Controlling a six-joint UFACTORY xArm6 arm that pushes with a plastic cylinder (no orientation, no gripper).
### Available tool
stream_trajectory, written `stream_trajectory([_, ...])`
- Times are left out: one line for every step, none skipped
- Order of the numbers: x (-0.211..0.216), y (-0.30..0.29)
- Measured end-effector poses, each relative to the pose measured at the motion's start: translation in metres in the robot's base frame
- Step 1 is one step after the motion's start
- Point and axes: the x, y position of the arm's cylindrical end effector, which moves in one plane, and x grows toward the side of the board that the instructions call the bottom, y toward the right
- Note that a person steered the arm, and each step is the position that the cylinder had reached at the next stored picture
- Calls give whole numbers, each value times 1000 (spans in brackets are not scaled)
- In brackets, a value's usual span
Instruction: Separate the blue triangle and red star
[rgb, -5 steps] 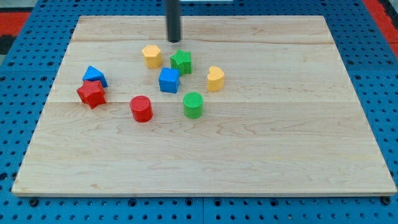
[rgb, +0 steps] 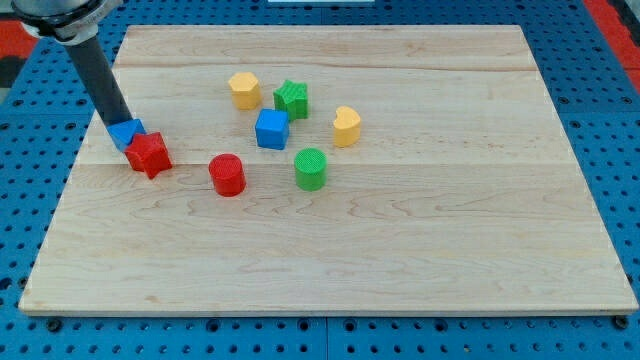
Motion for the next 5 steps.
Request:
stream_trajectory([5, -22])
stream_trajectory([31, -53])
stream_trajectory([61, -54])
stream_trajectory([61, -27])
stream_trajectory([40, 9])
